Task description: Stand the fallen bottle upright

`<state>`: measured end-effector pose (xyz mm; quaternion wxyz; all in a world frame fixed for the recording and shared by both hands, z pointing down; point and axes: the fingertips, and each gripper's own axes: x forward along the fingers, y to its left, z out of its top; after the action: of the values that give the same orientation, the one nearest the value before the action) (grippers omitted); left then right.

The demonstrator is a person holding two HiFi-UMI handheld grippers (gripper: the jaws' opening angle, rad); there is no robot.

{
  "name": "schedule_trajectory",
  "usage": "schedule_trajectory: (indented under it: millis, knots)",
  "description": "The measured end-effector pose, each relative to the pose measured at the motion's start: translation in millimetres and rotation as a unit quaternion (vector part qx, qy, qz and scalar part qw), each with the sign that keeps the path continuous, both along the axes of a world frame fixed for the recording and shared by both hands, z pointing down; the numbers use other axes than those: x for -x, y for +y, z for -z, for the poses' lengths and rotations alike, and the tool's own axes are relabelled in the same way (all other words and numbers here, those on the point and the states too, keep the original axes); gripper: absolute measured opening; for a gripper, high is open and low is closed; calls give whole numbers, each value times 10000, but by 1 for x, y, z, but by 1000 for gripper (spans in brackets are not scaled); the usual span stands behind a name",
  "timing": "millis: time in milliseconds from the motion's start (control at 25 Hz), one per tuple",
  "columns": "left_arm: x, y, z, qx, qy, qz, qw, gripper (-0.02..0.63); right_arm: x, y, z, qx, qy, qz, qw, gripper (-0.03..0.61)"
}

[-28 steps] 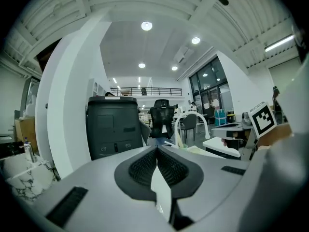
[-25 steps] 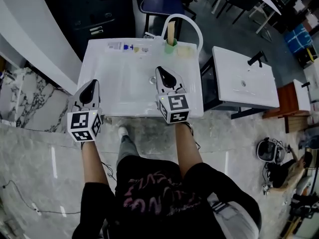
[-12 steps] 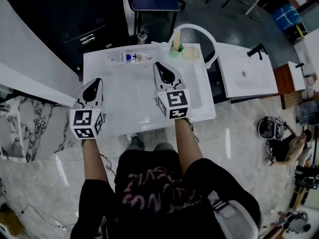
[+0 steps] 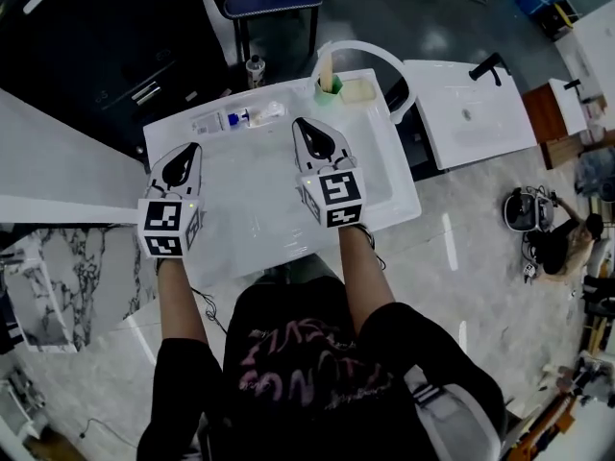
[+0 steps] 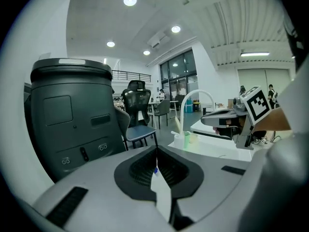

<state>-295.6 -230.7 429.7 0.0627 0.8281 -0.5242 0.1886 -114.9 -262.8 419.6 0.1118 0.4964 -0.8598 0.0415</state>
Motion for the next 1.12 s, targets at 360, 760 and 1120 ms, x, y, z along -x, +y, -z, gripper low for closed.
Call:
schedule_trajectory:
  millis: [360, 760, 1120]
  knots:
    - [-9, -54, -21, 270, 218, 215, 9992, 17, -13, -43, -30, 332, -85, -52, 9994, 14]
    - [-25, -91, -73, 822, -146, -7, 9965, 18, -19, -64, -81, 808, -76, 42, 9967, 14]
    - [-40, -114, -127, 1397, -922, -571, 9842, 33, -23, -75, -125, 1204, -42, 80, 9927, 14]
